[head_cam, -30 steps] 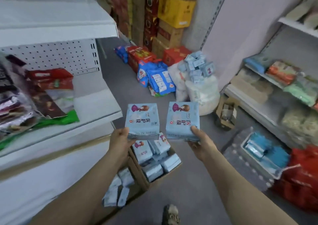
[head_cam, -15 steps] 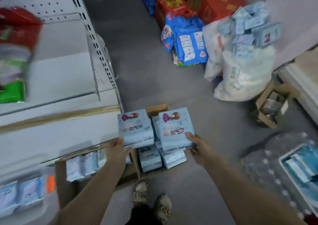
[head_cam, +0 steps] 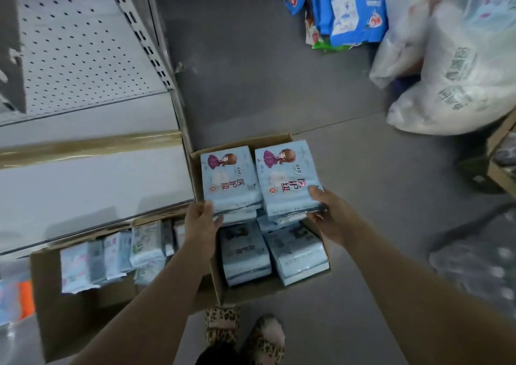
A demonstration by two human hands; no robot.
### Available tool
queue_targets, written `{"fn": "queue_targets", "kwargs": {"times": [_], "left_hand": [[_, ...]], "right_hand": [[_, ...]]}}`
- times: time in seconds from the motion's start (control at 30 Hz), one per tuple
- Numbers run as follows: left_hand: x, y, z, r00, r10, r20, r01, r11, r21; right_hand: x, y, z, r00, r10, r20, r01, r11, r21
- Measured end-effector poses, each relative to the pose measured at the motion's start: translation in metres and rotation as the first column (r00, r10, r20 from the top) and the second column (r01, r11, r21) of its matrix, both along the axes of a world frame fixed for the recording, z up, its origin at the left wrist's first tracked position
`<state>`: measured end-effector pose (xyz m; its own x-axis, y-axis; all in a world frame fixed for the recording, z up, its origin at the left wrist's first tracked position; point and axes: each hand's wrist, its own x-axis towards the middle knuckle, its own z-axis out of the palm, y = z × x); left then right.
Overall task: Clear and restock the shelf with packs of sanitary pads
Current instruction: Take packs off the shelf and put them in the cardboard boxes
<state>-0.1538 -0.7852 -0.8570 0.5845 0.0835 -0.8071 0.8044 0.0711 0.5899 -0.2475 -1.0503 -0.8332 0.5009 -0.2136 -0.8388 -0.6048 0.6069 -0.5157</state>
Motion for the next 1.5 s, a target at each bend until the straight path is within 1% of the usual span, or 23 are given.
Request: {"fn": "queue_targets", "kwargs": {"times": [0.17,0.33,0.4,0.5,0.57,0.63,0.77,0.83,0.9,1.0,1.1,1.17,1.23,1.33,1.37,1.4,1.5], "left_hand": [[-0.013,0.002,-0.017,0.992,-0.122,-0.027,0.123,0.992,0.041],[-0.025,0.020,-0.032,0.977,-0.174,-0.124,0.192,0.970,0.152],[-0.025,0.024,-0.036,0.969,-0.188,-0.159,0.212,0.965,0.151],[-0.019,0.019,-0.024,0.962,-0.219,-0.160,0.239,0.963,0.120],[-0.015,0.013,-0.011,0.961,-0.227,-0.160,0.244,0.965,0.092],[-0.011,0.011,-0.004,0.952,-0.260,-0.159,0.277,0.956,0.095],[-0.006,0.015,0.005,0.922,-0.358,-0.148,0.378,0.915,0.142],[-0.004,0.016,0.018,0.899,-0.414,-0.142,0.434,0.887,0.160],[-0.003,0.017,0.037,0.883,-0.455,-0.110,0.468,0.865,0.181],[0.000,0.017,0.084,0.862,-0.506,-0.030,0.498,0.835,0.235],[0.004,0.016,0.146,0.848,-0.528,0.046,0.488,0.812,0.322],[0.006,0.017,0.193,0.856,-0.505,0.109,0.442,0.825,0.352],[0.007,0.022,0.247,0.828,-0.535,0.168,0.433,0.800,0.415],[0.011,0.036,0.331,0.811,-0.522,0.265,0.377,0.812,0.446],[0.011,0.042,0.361,0.789,-0.535,0.302,0.364,0.803,0.471],[0.012,0.051,0.391,0.760,-0.563,0.326,0.357,0.780,0.513],[0.011,0.082,0.482,0.637,-0.680,0.363,0.315,0.660,0.683]], "right_hand": [[0.005,0.003,-0.017,0.993,-0.089,-0.082,0.083,0.994,-0.070],[0.008,0.011,-0.038,0.984,-0.084,-0.156,0.063,0.989,-0.134],[0.006,0.012,-0.046,0.982,-0.073,-0.173,0.048,0.989,-0.140],[0.005,0.011,-0.050,0.979,-0.065,-0.191,0.033,0.985,-0.169],[0.005,0.012,-0.047,0.979,-0.043,-0.198,0.005,0.982,-0.189],[0.005,0.014,-0.043,0.977,-0.013,-0.215,-0.033,0.978,-0.208],[0.005,0.021,-0.029,0.958,0.126,-0.256,-0.202,0.934,-0.295],[0.007,0.022,-0.016,0.944,0.155,-0.291,-0.256,0.902,-0.347],[0.013,0.026,0.010,0.920,0.194,-0.340,-0.329,0.854,-0.404],[0.023,0.030,0.050,0.881,0.317,-0.352,-0.456,0.769,-0.448],[0.034,0.032,0.092,0.850,0.418,-0.320,-0.527,0.670,-0.523],[0.044,0.044,0.147,0.823,0.488,-0.291,-0.558,0.598,-0.576],[0.052,0.060,0.213,0.773,0.574,-0.269,-0.588,0.492,-0.642],[0.059,0.083,0.312,0.665,0.686,-0.295,-0.613,0.276,-0.741],[0.059,0.092,0.346,0.630,0.715,-0.303,-0.613,0.219,-0.759],[0.060,0.100,0.378,0.595,0.748,-0.292,-0.593,0.164,-0.788],[0.060,0.128,0.470,0.500,0.800,-0.331,-0.540,-0.011,-0.842]]}}
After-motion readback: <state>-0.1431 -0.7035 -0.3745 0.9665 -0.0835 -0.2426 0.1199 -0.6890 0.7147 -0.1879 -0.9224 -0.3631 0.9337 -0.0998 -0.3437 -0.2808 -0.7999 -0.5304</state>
